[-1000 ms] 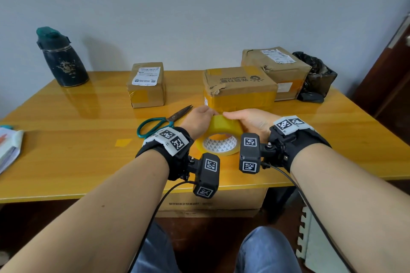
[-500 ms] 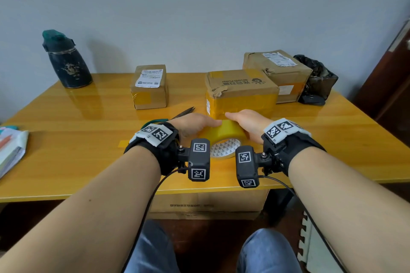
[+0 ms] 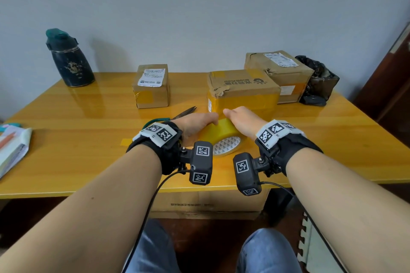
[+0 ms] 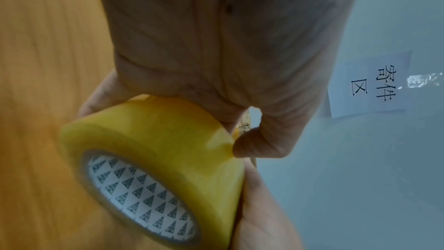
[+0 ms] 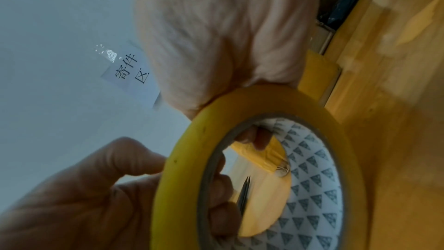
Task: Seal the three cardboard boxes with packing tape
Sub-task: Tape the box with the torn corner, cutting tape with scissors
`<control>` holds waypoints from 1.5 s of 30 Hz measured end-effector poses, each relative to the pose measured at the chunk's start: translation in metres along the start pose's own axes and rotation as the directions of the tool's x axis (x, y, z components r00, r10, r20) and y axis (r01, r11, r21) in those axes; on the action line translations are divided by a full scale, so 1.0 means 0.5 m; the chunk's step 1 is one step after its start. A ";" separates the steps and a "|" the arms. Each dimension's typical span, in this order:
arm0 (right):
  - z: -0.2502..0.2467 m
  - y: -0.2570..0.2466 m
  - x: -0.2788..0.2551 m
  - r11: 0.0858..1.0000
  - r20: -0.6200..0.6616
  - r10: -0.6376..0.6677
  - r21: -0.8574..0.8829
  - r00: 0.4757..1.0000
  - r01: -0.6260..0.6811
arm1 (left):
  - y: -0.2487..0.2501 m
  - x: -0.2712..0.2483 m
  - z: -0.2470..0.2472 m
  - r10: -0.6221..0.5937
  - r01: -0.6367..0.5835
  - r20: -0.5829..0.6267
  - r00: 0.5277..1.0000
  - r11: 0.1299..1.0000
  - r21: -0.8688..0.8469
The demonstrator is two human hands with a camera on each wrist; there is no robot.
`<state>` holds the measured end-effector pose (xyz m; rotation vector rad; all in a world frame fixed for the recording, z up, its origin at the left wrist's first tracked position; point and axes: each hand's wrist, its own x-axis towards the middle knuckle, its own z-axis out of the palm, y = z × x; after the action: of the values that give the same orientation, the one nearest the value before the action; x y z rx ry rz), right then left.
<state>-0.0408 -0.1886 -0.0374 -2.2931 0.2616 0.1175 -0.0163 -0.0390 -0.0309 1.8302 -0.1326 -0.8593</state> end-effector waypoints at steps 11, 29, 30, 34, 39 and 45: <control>0.008 -0.005 -0.009 0.996 -0.061 -0.040 -0.077 0.997 0.035 | -0.008 0.023 0.005 0.004 0.006 0.076 0.997 0.993 -0.120; 0.016 0.000 0.003 0.998 -0.062 -0.055 -0.043 0.997 0.052 | -0.023 0.039 -0.007 0.001 0.003 0.095 0.995 0.999 -0.036; 0.018 0.003 0.005 0.998 -0.063 -0.052 -0.038 0.997 0.049 | -0.025 0.042 -0.009 -0.011 0.012 0.089 0.996 1.000 -0.017; 0.013 0.013 0.011 0.999 -0.105 0.029 0.017 0.994 -0.028 | -0.018 0.038 -0.014 -0.101 0.102 0.084 0.991 0.995 -0.008; -0.003 0.022 0.013 0.926 0.075 0.338 0.153 0.938 -0.346 | -0.022 0.062 -0.051 -0.201 0.235 0.197 0.960 0.957 -0.171; 0.009 0.005 0.010 0.898 0.235 0.171 0.362 0.957 -0.249 | 0.000 0.036 -0.020 -0.172 0.224 0.169 0.970 0.903 -0.368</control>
<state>-0.0366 -0.1875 -0.0429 -1.8366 0.3930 0.3713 0.0028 -0.0397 -0.0381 1.4317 0.1360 -1.0691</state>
